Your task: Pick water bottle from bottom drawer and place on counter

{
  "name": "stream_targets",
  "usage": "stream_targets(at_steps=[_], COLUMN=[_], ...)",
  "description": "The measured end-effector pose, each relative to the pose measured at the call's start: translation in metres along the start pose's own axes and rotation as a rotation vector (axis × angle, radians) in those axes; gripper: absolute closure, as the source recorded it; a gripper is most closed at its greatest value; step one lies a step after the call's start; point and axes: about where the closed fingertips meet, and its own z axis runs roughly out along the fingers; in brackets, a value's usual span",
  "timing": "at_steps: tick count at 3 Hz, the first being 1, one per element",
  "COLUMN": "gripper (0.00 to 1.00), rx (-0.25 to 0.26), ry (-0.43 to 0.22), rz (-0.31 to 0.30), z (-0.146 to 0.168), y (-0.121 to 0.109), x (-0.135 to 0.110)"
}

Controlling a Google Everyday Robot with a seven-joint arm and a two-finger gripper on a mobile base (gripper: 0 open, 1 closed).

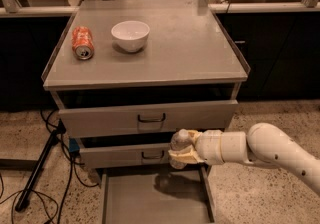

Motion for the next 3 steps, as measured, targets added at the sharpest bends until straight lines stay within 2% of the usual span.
stream_targets(at_steps=[2,3], gripper=[1.00,1.00], rx=[0.002,0.060], ry=[-0.006,-0.016], rz=[-0.034,-0.093], z=[-0.043,-0.075], y=[-0.019,-0.033], x=[-0.047,-0.088])
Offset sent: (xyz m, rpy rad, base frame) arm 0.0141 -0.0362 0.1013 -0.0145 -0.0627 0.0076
